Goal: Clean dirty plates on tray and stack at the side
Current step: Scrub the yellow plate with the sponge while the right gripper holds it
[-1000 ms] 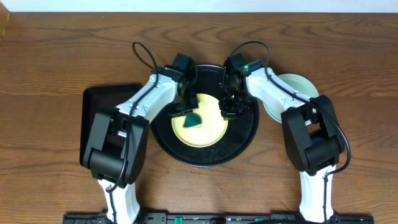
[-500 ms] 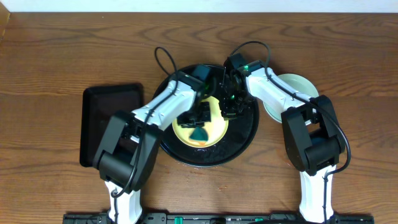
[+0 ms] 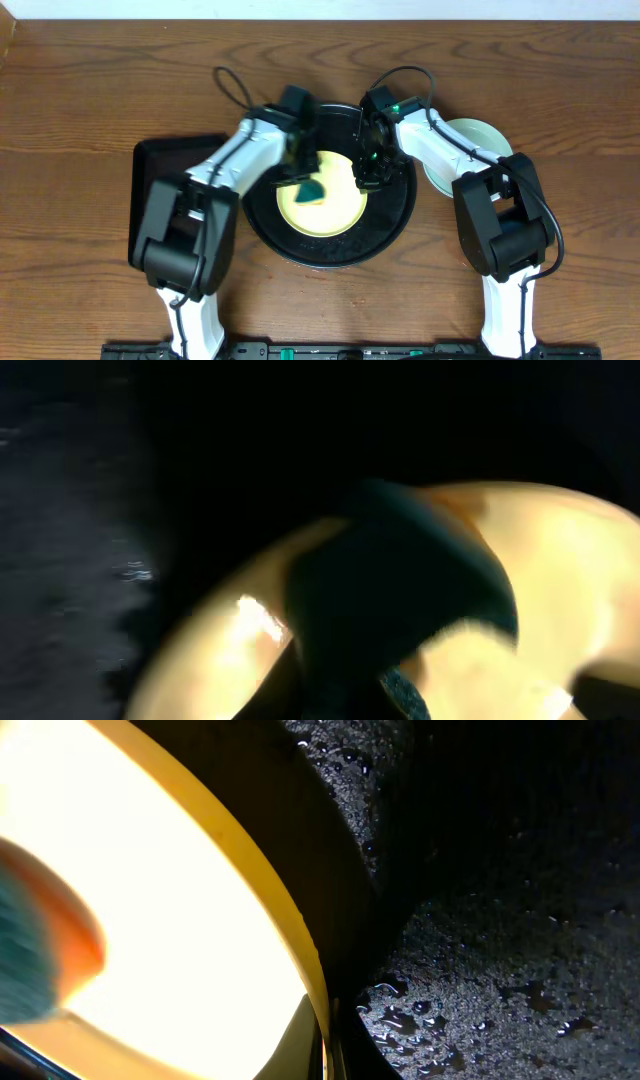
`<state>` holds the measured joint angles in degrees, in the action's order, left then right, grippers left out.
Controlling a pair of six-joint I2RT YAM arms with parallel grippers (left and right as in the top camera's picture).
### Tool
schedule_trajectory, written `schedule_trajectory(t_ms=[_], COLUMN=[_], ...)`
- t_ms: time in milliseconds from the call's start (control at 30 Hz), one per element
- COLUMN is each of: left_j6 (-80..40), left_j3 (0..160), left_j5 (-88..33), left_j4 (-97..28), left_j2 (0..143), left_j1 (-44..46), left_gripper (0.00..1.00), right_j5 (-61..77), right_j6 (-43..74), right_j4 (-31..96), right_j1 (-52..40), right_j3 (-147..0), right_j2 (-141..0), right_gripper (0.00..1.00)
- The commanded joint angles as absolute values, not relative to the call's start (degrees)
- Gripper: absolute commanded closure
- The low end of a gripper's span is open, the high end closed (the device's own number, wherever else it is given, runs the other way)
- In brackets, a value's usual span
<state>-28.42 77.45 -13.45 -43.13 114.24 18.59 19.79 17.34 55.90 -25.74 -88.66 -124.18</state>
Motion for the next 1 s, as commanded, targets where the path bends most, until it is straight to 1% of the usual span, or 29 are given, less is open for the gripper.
schedule_trajectory(t_ms=[0, 133, 267, 367, 533, 633, 767, 833, 967], left_j6=[-28.12, -26.09, -23.35, -23.40, -24.32, -24.51, -24.53, -24.45, -24.14], left_j3=[77.03, 77.03, 77.03, 77.03, 77.03, 77.03, 77.03, 77.38, 80.14], left_j5=[-10.59, -14.70, -21.04, -24.08, -24.14, -20.14, -9.21, -5.23, -4.64], left_j4=[-46.63, -52.62, -53.87, -51.51, -44.05, -39.66, -36.49, -36.67, -41.17], left_j2=[115.42, 115.42, 115.42, 115.42, 115.42, 115.42, 115.42, 115.42, 114.93], left_j1=[15.35, 16.67, 20.29, 22.98, 24.49, 23.31, 20.75, 19.27, 16.43], left_gripper=[0.93, 0.93, 0.93, 0.92, 0.93, 0.93, 0.93, 0.93, 0.93], right_j5=[18.48, 18.48, 18.48, 18.48, 18.48, 18.48, 18.48, 18.48, 18.46], right_j6=[16.69, 16.69, 16.69, 16.69, 16.69, 16.67, 16.67, 16.67, 16.69], right_j4=[56.36, 56.31, 56.34, 56.34, 56.36, 56.38, 56.38, 56.38, 56.38], right_j1=[-25.93, -25.93, -25.93, -25.93, -25.93, -25.93, -25.93, -25.93, -25.93], right_j3=[-88.31, -88.31, -88.31, -88.31, -88.31, -88.31, -88.31, -88.31, -88.31], right_j2=[-126.32, -126.32, -126.32, -126.32, -126.32, -126.32, -126.32, -126.32, -126.32], right_gripper=[0.98, 0.98, 0.98, 0.98, 0.98, 0.98, 0.98, 0.98, 0.98])
